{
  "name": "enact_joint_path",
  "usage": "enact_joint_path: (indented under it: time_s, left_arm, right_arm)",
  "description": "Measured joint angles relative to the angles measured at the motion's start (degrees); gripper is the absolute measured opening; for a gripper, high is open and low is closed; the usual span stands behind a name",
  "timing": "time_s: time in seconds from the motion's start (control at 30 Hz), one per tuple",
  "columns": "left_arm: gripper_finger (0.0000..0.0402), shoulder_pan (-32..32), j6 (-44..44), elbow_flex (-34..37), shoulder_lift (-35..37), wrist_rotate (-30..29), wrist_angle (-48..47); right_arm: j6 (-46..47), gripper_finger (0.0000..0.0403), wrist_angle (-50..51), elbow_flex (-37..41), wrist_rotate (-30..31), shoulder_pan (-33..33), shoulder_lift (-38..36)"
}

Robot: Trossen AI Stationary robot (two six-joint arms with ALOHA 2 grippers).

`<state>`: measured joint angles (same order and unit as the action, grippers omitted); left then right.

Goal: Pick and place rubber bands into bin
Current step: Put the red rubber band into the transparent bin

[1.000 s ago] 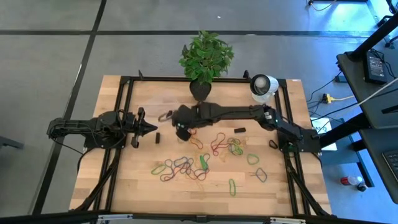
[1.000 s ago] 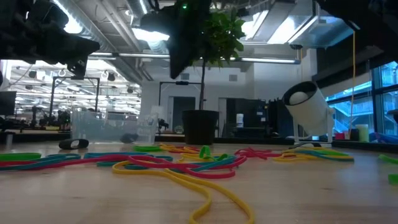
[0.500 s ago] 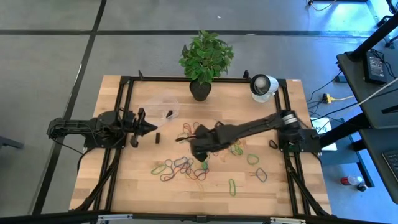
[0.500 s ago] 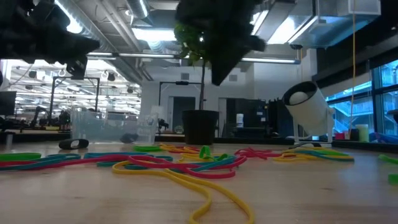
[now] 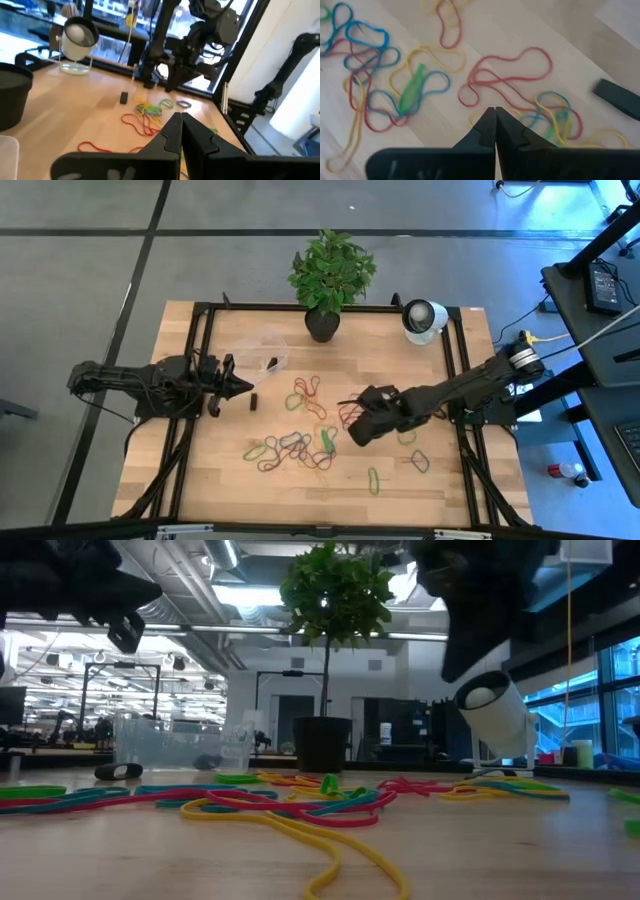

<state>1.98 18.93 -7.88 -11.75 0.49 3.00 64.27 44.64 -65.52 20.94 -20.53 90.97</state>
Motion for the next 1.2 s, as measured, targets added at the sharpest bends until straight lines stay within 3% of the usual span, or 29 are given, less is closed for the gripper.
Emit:
enact_joint_path:
  time_s: [0.1,0.2,0.4,0.6,1.0,1.2]
  left_arm:
    - [0.0002,1.2,2.7,-2.9,-6.4,-0.5,1.1]
    - [0.0002,1.8,5.4,-3.7,-11.1,-2.0,10.9]
    - [0.0002,1.7,7.8,-3.8,-17.2,-16.9,33.8]
    - [0.0002,1.7,5.5,-3.8,-20.4,-28.5,44.3]
    - [0.0002,1.6,2.8,-4.1,-27.5,-30.0,52.4]
    - [0.0002,0.3,2.8,-7.9,-34.2,-25.7,52.3]
  right_arm:
    - [-0.3,0.0002,-0.3,3.0,0.0,0.0,-2.3]
    - [-1.9,0.0002,-0.2,5.6,0.0,0.0,-4.3]
    - [-8.6,0.0005,-0.3,8.5,-0.5,0.0,-7.7]
    - [-13.7,0.0003,0.4,9.1,-0.6,0.0,-10.0]
    - [-17.5,0.0007,-0.6,9.1,-0.4,2.6,-10.7]
    - [-16.7,0.0008,-3.6,9.1,-0.4,3.1,-10.7]
